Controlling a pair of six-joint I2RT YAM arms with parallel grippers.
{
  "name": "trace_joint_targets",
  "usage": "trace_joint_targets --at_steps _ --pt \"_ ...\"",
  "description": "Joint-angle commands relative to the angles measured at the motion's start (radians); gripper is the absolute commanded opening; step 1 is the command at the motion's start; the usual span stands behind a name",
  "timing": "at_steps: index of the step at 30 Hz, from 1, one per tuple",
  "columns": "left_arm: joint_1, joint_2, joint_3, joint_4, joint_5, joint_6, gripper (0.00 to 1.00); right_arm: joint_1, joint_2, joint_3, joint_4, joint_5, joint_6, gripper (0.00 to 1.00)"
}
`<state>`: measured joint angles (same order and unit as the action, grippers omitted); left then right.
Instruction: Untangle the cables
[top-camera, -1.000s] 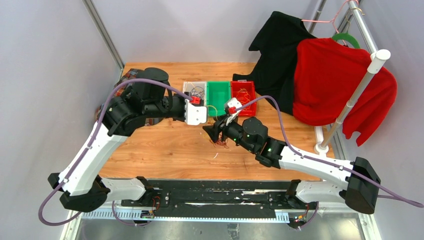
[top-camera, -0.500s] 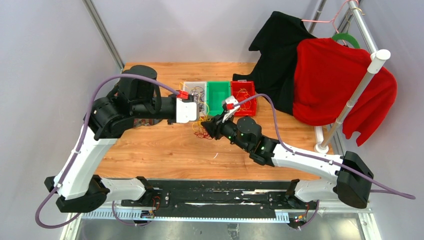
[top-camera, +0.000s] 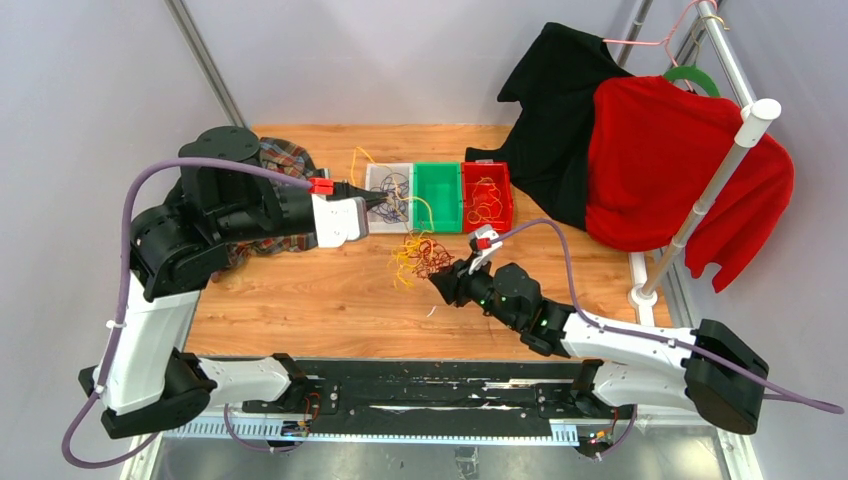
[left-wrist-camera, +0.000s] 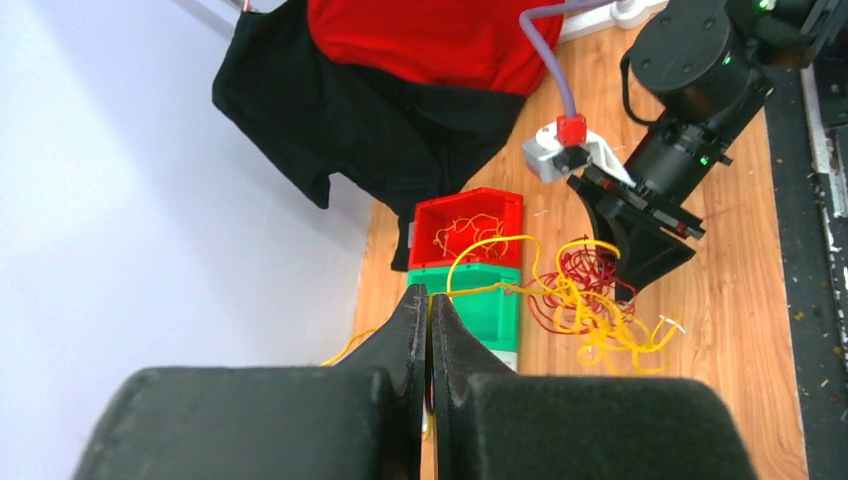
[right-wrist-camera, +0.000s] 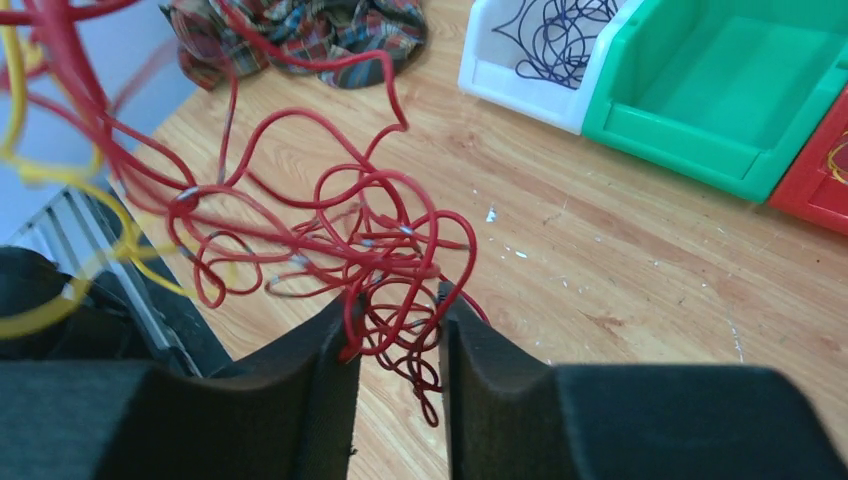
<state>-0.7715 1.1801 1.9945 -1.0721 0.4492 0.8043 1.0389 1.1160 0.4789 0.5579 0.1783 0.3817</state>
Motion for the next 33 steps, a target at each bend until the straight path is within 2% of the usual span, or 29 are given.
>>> trace_joint_targets --at_steps 1,3,5,7,9,12,15,20,23,25,27,29,33 --pt "-0.009 0.003 0.009 0.032 -0.042 0.018 0.00 0.003 -0.048 0.008 -0.007 0.066 0.019 0.26" --pt "-0.009 0.003 0.016 0.032 -0.056 0.022 0.00 0.003 -0.069 -0.005 -0.004 0.073 0.022 0.17" --pt "-0.009 -0.001 0.008 0.032 -0.065 0.030 0.00 0.003 -0.090 -0.011 -0.023 0.092 0.028 0.02" --pt "-0.009 -0.009 -0.005 0.031 -0.086 0.051 0.00 0.003 -0.109 -0.017 -0.075 0.142 0.042 0.01" --pt "-0.009 -0.009 0.014 0.034 -0.186 0.104 0.00 -0.004 -0.138 -0.045 -0.209 0.300 0.094 0.01" --pt "-0.009 -0.018 0.044 0.094 -0.334 0.142 0.00 -0.023 -0.145 -0.065 -0.359 0.408 0.162 0.01" --pt "-0.009 -0.055 0.018 0.250 -0.481 0.209 0.00 -0.033 -0.149 -0.085 -0.446 0.461 0.195 0.01" --pt "-0.009 -0.091 -0.020 0.674 -0.674 0.280 0.00 -0.039 -0.157 -0.087 -0.558 0.507 0.234 0.01" --pt "-0.009 -0.098 -0.033 0.921 -0.723 0.293 0.00 -0.049 -0.137 -0.073 -0.646 0.530 0.295 0.00" --pt "-0.009 -0.088 -0.016 1.028 -0.728 0.295 0.01 -0.062 -0.113 -0.064 -0.694 0.523 0.325 0.01" --pt "-0.008 -0.069 0.041 1.011 -0.712 0.252 0.01 -0.063 -0.095 -0.059 -0.699 0.507 0.334 0.01" --pt "-0.009 -0.050 0.098 0.867 -0.665 0.189 0.01 -0.062 -0.102 -0.063 -0.656 0.454 0.304 0.01" --pt "-0.008 -0.094 0.027 0.686 -0.513 0.087 0.00 -0.063 -0.206 -0.094 -0.458 0.187 0.116 0.03"
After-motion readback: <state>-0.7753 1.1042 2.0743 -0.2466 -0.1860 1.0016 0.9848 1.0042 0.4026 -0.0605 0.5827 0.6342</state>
